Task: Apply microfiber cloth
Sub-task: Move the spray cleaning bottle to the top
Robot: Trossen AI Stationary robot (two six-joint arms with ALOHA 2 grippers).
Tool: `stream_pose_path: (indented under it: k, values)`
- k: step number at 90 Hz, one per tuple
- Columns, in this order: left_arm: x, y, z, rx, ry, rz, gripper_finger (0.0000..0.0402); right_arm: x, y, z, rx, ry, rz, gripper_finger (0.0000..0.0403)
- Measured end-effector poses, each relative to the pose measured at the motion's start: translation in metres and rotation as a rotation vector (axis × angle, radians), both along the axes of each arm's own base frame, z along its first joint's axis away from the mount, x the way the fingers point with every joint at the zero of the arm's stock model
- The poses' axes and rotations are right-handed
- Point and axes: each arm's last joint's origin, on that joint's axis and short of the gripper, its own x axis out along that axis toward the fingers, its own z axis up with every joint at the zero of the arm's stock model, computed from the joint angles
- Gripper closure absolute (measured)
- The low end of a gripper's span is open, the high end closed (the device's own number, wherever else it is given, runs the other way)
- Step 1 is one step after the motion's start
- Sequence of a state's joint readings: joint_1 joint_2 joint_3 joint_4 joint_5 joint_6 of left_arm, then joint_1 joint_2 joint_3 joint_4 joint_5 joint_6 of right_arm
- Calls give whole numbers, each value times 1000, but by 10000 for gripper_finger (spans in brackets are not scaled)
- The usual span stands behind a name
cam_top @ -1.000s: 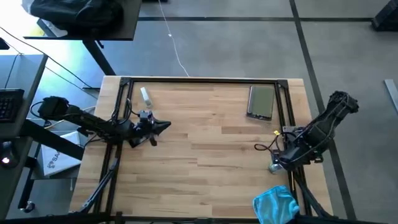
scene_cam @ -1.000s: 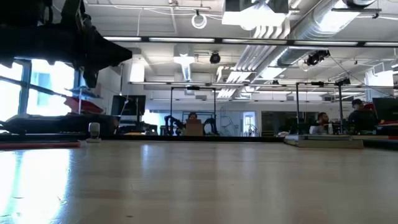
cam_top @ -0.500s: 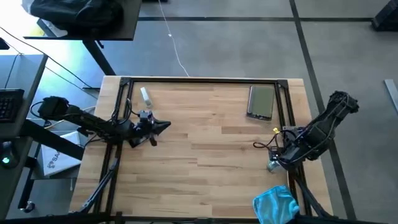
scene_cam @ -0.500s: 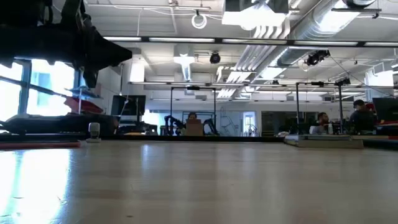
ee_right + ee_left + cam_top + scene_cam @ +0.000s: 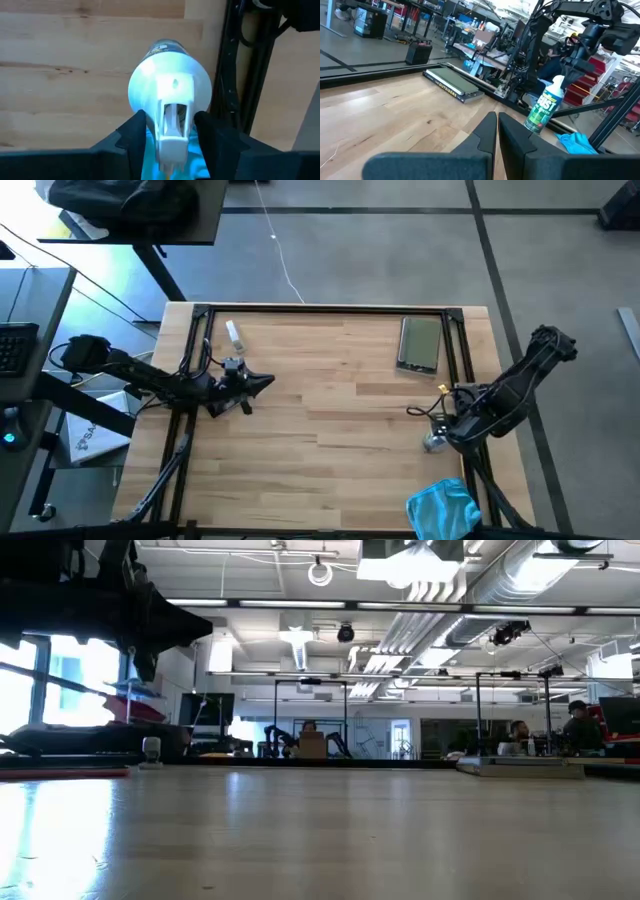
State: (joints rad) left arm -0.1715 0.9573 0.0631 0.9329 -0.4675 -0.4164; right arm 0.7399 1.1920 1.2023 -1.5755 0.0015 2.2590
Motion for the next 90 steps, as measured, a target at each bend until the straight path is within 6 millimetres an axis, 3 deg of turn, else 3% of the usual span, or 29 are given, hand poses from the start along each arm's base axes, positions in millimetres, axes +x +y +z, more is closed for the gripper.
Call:
stream_pose_path:
  k: [90]
  values:
    - [0, 0, 0, -1, 0, 0, 401, 6, -7, 6, -61, -91, -13, 274]
